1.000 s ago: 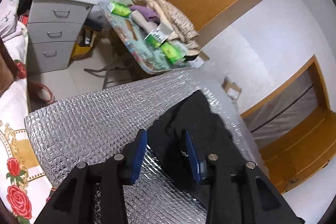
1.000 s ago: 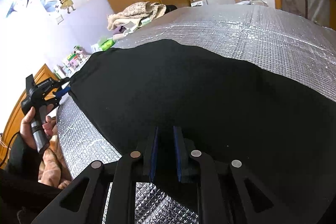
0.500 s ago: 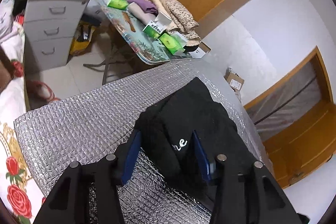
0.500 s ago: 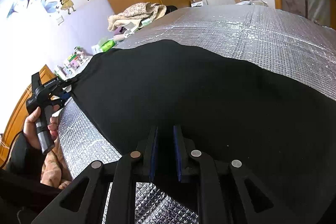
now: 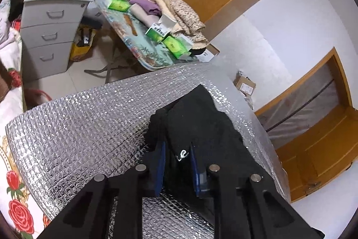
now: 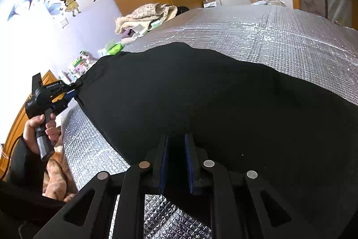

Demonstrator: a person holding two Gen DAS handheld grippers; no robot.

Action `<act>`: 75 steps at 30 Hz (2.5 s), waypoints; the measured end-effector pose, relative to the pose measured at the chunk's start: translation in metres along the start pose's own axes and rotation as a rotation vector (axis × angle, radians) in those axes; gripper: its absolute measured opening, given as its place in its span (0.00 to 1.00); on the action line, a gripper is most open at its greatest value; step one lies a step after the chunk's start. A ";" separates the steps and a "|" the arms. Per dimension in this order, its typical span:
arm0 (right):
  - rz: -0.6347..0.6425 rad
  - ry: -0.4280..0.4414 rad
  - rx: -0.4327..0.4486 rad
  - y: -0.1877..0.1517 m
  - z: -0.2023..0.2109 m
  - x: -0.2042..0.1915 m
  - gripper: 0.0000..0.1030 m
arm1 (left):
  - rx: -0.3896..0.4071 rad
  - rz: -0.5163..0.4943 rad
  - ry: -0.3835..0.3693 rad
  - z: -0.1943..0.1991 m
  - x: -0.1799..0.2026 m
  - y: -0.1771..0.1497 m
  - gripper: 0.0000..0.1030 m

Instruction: Fold clothes

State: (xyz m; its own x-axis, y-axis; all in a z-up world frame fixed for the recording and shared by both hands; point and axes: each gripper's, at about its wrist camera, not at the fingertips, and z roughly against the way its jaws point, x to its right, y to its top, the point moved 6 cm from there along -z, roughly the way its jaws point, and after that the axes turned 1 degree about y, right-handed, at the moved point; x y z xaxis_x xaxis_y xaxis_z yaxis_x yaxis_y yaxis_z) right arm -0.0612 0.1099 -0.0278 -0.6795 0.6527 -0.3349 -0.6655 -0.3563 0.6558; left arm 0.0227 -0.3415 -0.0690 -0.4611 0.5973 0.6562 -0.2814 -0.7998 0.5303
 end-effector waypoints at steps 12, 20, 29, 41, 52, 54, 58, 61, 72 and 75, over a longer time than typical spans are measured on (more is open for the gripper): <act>-0.015 0.000 -0.001 0.000 0.000 -0.001 0.15 | 0.067 -0.225 -0.114 0.027 0.076 0.011 0.17; -0.061 -0.017 0.009 0.004 0.009 0.005 0.15 | 0.061 -0.500 -0.261 0.032 0.172 -0.016 0.17; -0.106 -0.049 0.030 0.003 0.022 0.018 0.15 | -0.116 -0.821 -0.430 0.016 0.253 -0.112 0.16; -0.130 -0.049 0.030 0.000 0.022 0.021 0.15 | -0.434 -0.967 -0.443 -0.023 0.243 -0.221 0.16; -0.203 0.063 0.072 0.009 0.028 0.021 0.25 | -0.264 -0.871 -0.516 0.038 0.244 -0.182 0.19; -0.209 0.092 0.074 0.013 0.027 0.018 0.26 | -0.218 -0.806 -0.448 0.036 0.231 -0.162 0.20; -0.192 0.138 0.044 0.018 0.017 0.006 0.27 | -0.192 -0.672 -0.282 0.020 0.194 -0.135 0.20; -0.176 0.159 0.031 0.020 0.011 -0.002 0.42 | -0.200 -0.579 -0.205 0.010 0.170 -0.125 0.20; -0.286 0.200 -0.025 0.031 -0.014 0.011 0.59 | -0.296 -0.496 -0.149 -0.006 0.145 -0.149 0.21; -0.305 0.193 -0.045 0.033 -0.020 0.014 0.34 | -0.295 -0.498 -0.146 -0.008 0.147 -0.149 0.21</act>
State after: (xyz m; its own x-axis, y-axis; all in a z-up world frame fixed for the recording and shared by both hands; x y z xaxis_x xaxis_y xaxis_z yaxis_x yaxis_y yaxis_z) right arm -0.0988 0.0941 -0.0243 -0.4904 0.5971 -0.6348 -0.8566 -0.1964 0.4771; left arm -0.0094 -0.1353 -0.0558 -0.0991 0.8903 0.4445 -0.6659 -0.3913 0.6352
